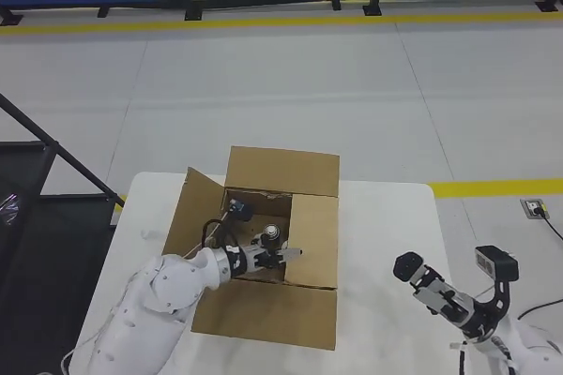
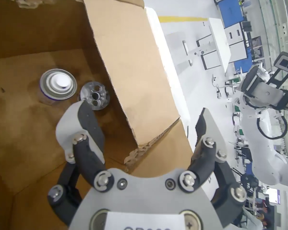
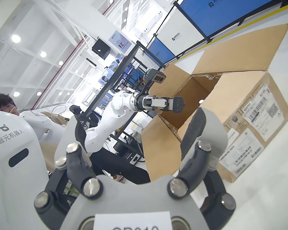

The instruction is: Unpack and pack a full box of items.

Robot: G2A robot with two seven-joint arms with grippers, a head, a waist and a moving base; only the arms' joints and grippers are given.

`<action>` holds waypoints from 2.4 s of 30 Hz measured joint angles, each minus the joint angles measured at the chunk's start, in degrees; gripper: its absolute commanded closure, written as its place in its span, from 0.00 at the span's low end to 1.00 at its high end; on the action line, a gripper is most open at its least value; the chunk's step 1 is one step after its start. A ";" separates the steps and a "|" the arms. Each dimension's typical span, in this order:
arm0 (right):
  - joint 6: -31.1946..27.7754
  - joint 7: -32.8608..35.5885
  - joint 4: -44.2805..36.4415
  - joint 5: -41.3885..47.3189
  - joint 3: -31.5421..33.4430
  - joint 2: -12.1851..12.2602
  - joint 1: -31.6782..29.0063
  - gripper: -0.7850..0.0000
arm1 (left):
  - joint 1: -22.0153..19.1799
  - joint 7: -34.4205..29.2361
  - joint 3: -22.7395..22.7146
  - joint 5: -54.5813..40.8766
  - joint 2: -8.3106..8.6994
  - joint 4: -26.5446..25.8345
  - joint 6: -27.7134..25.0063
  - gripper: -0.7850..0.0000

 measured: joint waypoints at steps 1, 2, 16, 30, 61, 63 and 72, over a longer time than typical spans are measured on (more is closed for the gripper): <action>-0.20 0.11 0.07 0.44 0.45 0.16 -0.35 0.00 | -1.42 -0.30 1.20 -1.06 -0.34 2.05 -0.37 0.00; -0.32 0.16 0.06 0.74 0.74 0.27 -0.60 0.00 | -2.37 -0.41 2.04 -1.74 -0.60 3.50 -0.65 0.00; 0.08 -1.19 -1.77 1.14 1.80 1.56 -2.21 0.00 | -10.37 1.06 10.06 -13.18 -4.13 18.64 -8.74 0.00; -0.32 -3.48 -2.82 0.71 0.80 2.44 -2.17 0.00 | -8.85 2.49 6.96 -14.42 -3.53 12.80 -10.44 0.00; -12.90 -10.92 -0.39 7.21 12.35 4.07 -17.41 0.00 | -23.75 16.13 28.62 -15.90 -15.72 30.08 -12.57 0.00; -12.44 -10.73 -0.19 7.00 11.98 4.21 -16.92 0.00 | -24.44 16.32 29.35 -16.14 -16.55 31.80 -12.61 0.00; -10.71 -9.45 1.28 7.36 10.06 4.91 -14.36 0.00 | -26.63 14.73 29.91 -18.57 -19.19 37.64 -15.18 0.00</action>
